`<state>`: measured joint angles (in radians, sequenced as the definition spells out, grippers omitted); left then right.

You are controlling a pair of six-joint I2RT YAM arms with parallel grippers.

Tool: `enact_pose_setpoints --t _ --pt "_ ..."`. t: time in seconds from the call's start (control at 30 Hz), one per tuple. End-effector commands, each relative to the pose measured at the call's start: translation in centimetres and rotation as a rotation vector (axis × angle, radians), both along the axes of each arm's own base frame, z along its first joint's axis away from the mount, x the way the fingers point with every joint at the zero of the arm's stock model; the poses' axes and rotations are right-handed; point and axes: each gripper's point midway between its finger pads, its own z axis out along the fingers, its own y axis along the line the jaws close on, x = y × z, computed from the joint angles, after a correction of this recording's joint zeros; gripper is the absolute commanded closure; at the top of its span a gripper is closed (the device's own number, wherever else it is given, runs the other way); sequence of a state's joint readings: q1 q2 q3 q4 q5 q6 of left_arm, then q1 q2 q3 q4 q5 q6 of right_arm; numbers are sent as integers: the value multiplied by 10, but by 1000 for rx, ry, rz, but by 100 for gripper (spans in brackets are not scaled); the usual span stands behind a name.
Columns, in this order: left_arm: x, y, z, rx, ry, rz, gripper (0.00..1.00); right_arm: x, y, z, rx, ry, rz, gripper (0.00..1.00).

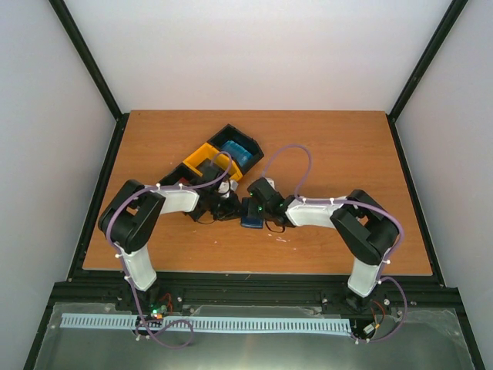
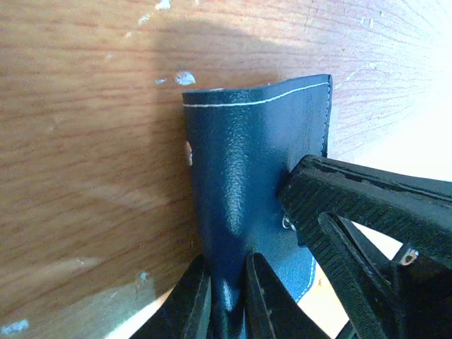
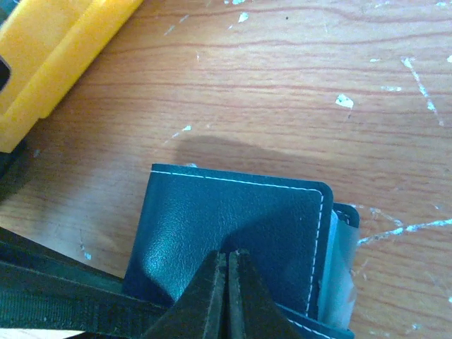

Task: Put the credit cards into the card holder
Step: Close the card holder at the center of the board.

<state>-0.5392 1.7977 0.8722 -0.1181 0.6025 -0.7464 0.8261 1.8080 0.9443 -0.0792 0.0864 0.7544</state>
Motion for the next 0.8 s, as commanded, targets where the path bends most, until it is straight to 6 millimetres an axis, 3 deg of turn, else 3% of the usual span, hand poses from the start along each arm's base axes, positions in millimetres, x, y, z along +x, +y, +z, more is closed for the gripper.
enact_pose_setpoints --t 0.0,0.33,0.77 --pt "-32 -4 -13 -17 121 -74 88 -49 -12 -71 -68 149 24 97" --pt "-34 -5 -15 -24 158 -77 88 -69 -34 -102 -89 141 -6 97" --pt "-31 -8 -14 -44 185 -50 88 -90 -48 -119 -123 49 99 97"
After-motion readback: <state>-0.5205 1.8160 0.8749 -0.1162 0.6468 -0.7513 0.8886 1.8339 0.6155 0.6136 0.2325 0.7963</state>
